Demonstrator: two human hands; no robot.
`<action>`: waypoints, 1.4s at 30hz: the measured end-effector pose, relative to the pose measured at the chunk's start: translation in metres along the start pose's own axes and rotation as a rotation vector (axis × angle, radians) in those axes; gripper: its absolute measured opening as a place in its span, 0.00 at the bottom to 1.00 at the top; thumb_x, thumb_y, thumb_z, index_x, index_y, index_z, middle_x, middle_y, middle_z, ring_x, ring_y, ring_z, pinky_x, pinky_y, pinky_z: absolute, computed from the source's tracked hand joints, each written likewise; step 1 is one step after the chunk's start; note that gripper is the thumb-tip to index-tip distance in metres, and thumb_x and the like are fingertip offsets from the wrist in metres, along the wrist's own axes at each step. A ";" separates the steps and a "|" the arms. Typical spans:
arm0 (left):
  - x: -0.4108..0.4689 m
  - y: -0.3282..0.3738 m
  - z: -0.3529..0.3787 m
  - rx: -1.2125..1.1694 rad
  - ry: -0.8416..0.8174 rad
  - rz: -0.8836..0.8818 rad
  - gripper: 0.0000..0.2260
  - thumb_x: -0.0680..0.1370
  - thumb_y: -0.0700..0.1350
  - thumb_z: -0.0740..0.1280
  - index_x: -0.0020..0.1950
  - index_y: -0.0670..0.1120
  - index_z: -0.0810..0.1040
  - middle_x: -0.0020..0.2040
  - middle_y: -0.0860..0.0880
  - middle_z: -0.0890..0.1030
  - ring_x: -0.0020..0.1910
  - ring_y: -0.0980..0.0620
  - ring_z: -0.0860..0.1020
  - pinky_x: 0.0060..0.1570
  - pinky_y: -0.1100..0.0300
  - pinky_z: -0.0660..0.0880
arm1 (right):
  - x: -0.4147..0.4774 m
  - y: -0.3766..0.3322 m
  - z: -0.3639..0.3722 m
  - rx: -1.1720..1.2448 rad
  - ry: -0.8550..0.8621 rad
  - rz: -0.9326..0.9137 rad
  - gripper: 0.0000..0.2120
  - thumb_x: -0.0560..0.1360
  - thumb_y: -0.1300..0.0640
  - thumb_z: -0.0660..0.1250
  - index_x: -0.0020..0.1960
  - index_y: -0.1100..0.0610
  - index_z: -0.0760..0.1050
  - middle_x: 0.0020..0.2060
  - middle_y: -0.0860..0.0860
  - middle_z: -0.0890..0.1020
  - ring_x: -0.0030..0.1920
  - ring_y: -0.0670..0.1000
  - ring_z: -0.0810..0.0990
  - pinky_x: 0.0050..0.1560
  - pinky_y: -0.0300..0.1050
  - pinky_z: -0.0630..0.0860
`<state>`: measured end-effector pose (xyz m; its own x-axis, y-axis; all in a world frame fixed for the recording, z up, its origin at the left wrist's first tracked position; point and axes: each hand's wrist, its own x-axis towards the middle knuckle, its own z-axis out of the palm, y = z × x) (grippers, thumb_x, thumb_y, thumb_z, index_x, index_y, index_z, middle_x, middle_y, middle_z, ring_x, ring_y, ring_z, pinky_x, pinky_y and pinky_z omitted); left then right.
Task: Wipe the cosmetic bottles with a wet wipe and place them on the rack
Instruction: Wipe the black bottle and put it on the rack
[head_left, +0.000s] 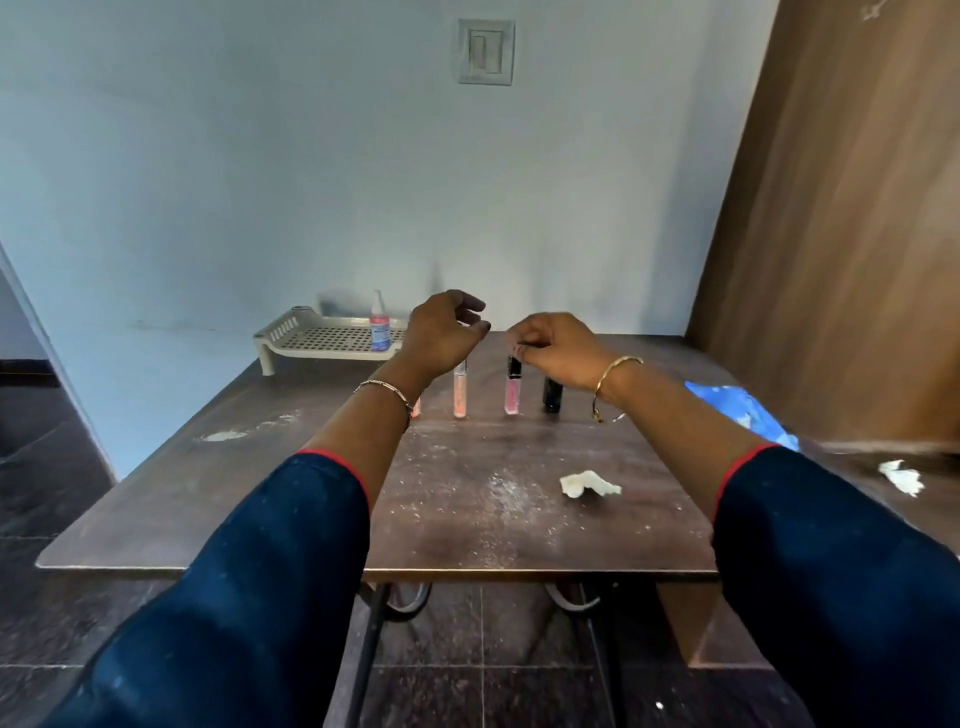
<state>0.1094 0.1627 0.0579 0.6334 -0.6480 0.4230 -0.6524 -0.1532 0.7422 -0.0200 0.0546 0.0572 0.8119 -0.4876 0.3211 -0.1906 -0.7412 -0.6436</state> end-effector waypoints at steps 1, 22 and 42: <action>-0.003 0.003 0.004 -0.003 -0.009 -0.008 0.12 0.74 0.43 0.69 0.57 0.45 0.79 0.51 0.48 0.83 0.53 0.50 0.79 0.56 0.59 0.74 | -0.010 0.010 -0.003 -0.011 -0.007 0.018 0.09 0.75 0.61 0.67 0.54 0.58 0.78 0.50 0.53 0.81 0.51 0.50 0.78 0.50 0.39 0.72; 0.047 -0.011 0.121 0.818 -0.130 0.246 0.12 0.79 0.55 0.61 0.62 0.62 0.75 0.61 0.54 0.79 0.65 0.49 0.70 0.63 0.44 0.57 | -0.070 0.131 0.004 -0.145 -0.400 -0.002 0.08 0.67 0.55 0.76 0.46 0.53 0.83 0.39 0.47 0.84 0.37 0.42 0.78 0.39 0.37 0.74; 0.068 -0.013 0.147 0.731 -0.218 0.238 0.04 0.76 0.48 0.67 0.48 0.55 0.80 0.51 0.54 0.81 0.58 0.50 0.73 0.58 0.48 0.57 | -0.056 0.147 -0.005 0.102 -0.032 0.075 0.03 0.74 0.61 0.69 0.46 0.61 0.79 0.38 0.52 0.81 0.33 0.48 0.76 0.34 0.38 0.74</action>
<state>0.0995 0.0109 0.0010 0.3961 -0.8448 0.3599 -0.9155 -0.3936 0.0836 -0.0963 -0.0293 -0.0513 0.8153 -0.5232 0.2481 -0.1952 -0.6517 -0.7329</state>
